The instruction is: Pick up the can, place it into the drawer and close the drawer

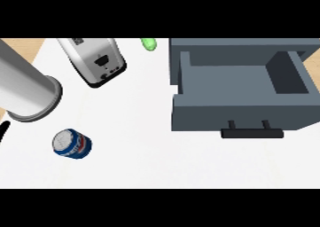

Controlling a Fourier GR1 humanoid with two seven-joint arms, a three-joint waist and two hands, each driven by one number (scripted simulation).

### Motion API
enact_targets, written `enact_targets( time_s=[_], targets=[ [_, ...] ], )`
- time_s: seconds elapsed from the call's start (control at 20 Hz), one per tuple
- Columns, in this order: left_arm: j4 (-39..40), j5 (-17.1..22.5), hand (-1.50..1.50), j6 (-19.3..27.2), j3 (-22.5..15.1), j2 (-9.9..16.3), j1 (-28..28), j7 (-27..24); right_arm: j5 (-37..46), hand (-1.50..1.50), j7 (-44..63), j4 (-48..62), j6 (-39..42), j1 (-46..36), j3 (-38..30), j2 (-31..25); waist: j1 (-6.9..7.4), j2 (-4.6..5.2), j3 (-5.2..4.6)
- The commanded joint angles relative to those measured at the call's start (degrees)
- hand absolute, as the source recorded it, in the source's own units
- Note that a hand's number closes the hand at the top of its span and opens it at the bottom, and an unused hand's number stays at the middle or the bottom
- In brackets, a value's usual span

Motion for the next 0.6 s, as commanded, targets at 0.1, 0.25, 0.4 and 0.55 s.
enact_targets(
  time_s=[0.1, 0.25, 0.4, 0.55],
  targets=[
    [6.22, -4.82, -1.5, 0.19, -2.84, -2.11, -2.56, -4.46, -0.48, -1.5, 0.02, -0.09, 3.8, 1.66, -2.44, 1.65, 0.05, 0.0, -0.01],
    [14.52, -7.22, -1.5, -2.36, -3.5, -3.68, -1.59, -11.51, -4.92, -1.5, 4.15, -2.58, 3.17, 1.41, -5.49, -0.78, -0.08, 0.04, -0.04],
    [16.12, -6.56, -1.5, -2.19, -2.26, -2.21, -2.54, -11.03, -2.18, -1.5, 4.25, -0.23, 3.51, -2.35, -4.52, -0.7, 0.25, 0.03, -0.02],
    [21.24, -10.0, -1.5, -2.34, -3.28, -3.14, -2.98, -16.33, -2.31, -1.5, 3.33, -1.57, 4.66, -1.33, -5.35, 1.13, 0.1, 0.03, -0.02]
  ],
)
